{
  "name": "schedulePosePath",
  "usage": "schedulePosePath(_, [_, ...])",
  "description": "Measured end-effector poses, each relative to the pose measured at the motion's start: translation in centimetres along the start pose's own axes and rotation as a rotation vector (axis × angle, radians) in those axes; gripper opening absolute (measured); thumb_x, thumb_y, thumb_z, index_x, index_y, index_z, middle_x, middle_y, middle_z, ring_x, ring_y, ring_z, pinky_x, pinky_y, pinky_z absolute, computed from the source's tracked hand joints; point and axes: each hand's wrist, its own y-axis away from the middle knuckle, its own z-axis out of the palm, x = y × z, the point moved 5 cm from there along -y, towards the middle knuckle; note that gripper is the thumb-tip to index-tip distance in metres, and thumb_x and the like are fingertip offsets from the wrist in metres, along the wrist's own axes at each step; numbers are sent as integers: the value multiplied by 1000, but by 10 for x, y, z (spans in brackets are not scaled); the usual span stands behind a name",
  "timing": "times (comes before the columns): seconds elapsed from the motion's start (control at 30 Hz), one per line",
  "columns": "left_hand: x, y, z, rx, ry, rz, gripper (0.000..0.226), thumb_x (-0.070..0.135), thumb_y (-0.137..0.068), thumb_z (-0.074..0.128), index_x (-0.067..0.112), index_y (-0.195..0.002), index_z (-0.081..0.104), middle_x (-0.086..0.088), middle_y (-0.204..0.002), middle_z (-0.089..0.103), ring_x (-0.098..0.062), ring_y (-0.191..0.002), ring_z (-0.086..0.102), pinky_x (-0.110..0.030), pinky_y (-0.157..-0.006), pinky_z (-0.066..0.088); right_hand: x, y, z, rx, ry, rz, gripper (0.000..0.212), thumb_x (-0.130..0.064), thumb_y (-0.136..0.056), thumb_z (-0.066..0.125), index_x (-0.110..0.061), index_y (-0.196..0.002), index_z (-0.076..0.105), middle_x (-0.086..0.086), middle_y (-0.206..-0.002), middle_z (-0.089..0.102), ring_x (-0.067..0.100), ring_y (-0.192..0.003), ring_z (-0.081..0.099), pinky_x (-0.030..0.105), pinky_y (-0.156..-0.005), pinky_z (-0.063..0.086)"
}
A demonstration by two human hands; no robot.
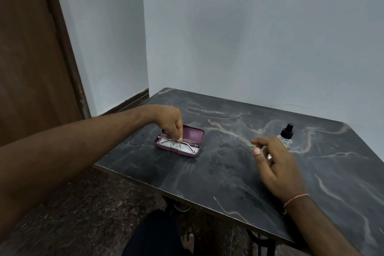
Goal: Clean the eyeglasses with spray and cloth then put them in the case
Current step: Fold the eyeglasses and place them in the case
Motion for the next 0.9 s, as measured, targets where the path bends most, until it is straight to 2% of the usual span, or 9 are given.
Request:
schedulePosePath(0.1, [-1, 0, 0, -6, 30, -31, 4, 36, -93, 87, 32, -93, 89, 0, -96, 86, -16, -87, 76, -41, -90, 64, 0, 0, 0, -2, -9, 0, 26, -43, -108, 51, -27, -121, 68, -14, -102, 61, 10, -89, 61, 29, -72, 50])
schedulePosePath(0.2, [-6, -3, 1, 0, 60, -109, 14, 41, -88, 90, 39, -76, 84, 11, -78, 82, -9, -77, 72, -31, -72, 60, 1, -1, 0, -2, -11, -1, 25, -42, -108, 51, -28, -120, 68, -17, -103, 61, 10, -90, 61, 29, -72, 50])
schedulePosePath(0.27, [-10, -6, 2, -3, 80, -186, 13, 44, -86, 90, 37, -76, 84, 18, -67, 77, -7, -76, 73, -26, -64, 55, 1, -1, 0, 5, -12, 3, 24, -42, -109, 51, -29, -120, 68, -19, -104, 61, 10, -90, 62, 29, -71, 50])
schedulePosePath(0.43, [-8, -7, 6, -22, 92, -219, 14, 43, -86, 90, 32, -82, 83, 16, -66, 77, -8, -79, 76, -22, -59, 55, 1, -1, -1, 12, -22, -7, 24, -42, -109, 51, -28, -119, 68, -23, -104, 60, 10, -90, 62, 27, -74, 51])
schedulePosePath(0.53, [-3, -1, 5, -16, 129, -182, 9, 37, -97, 81, 29, -97, 85, 16, -77, 80, -9, -85, 78, -25, -65, 59, 0, -1, -2, 16, -24, -9, 25, -44, -109, 51, -29, -119, 68, -24, -104, 60, 10, -91, 63, 25, -74, 50])
schedulePosePath(0.7, [6, 13, 4, 5, 184, -136, 25, 37, -114, 55, 32, -109, 79, 11, -101, 82, -16, -96, 79, -32, -81, 61, 1, -1, -2, 20, -24, -8, 24, -43, -109, 51, -28, -118, 68, -23, -104, 60, 10, -91, 63, 23, -73, 49])
schedulePosePath(0.77, [10, 22, 1, 22, 155, -69, 27, 49, -111, 59, 33, -105, 81, 12, -98, 82, -14, -95, 79, -37, -86, 63, 1, -1, -2, 23, -20, -11, 25, -43, -109, 51, -27, -118, 69, -24, -104, 60, 10, -91, 62, 25, -73, 50])
schedulePosePath(0.83, [13, 29, 2, 5, 117, -6, 25, 59, -102, 69, 37, -104, 80, 18, -89, 80, -2, -86, 75, -35, -92, 62, 1, -1, -1, 25, -15, -16, 25, -42, -109, 50, -28, -118, 68, -24, -104, 59, 10, -91, 62, 25, -72, 49])
schedulePosePath(0.9, [14, 33, 6, -14, 58, 14, 39, 61, -93, 80, 35, -122, 79, 22, -99, 80, 2, -95, 74, -30, -96, 57, 2, -1, -2, 25, -14, -21, 24, -42, -110, 50, -28, -118, 68, -24, -104, 59, 9, -91, 62, 22, -72, 48])
